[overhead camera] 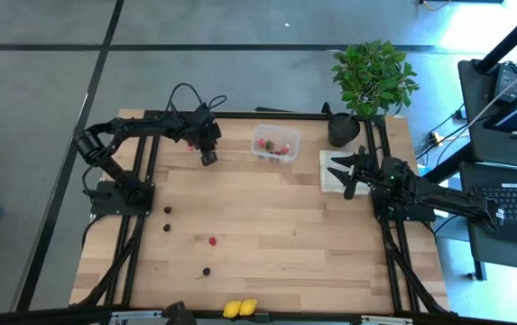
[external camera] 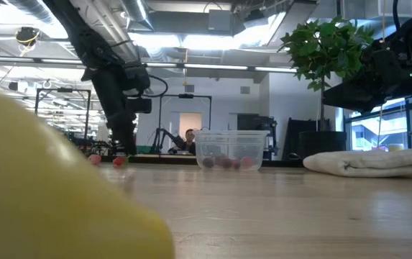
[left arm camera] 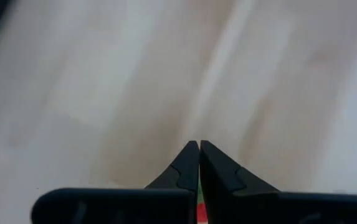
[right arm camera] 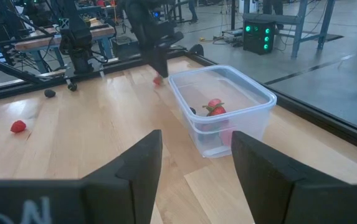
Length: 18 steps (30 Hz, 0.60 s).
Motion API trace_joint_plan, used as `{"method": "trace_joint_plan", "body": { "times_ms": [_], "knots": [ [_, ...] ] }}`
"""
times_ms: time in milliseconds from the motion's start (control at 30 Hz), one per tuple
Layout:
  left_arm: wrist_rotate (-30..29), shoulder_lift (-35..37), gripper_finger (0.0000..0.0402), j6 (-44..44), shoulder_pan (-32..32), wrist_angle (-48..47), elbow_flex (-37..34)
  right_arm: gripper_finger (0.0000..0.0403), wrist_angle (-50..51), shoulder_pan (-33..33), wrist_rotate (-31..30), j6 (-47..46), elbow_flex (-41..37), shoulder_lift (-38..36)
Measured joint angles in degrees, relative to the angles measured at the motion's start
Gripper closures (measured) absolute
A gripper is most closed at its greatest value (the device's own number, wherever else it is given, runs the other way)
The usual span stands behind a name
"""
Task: Pick and placing Produce into tupperware
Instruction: Put the strawberry into the transparent container
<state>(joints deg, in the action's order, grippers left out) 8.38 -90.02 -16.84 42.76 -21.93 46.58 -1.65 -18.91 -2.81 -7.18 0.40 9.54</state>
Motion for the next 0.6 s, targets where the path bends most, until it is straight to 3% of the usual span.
{"method": "trace_joint_plan", "body": {
  "times_ms": [133, 300, 467, 600],
  "knots": [
    [9.58, 0.0, 0.0401, 4.68, -0.65, -7.33, 3.97, 0.0208, 0.0, 0.0, 0.0, -0.01, 0.0, -0.02],
    [24.64, 0.0, 0.0401, 7.42, -3.46, -6.49, 8.91, 0.0208, -0.02, 0.01, -0.02, -0.02, 0.0, -0.02],
    [25.71, 0.0, 0.0401, 7.33, -9.04, 4.42, 14.13, 0.0208, -0.02, 0.01, -0.02, -0.04, 0.01, -0.01],
    [19.54, 0.0, 0.0401, 5.56, -13.57, 18.78, 16.74, 0.0208, -0.02, -0.01, -0.02, -0.04, 0.0, -0.02]
  ]
}}
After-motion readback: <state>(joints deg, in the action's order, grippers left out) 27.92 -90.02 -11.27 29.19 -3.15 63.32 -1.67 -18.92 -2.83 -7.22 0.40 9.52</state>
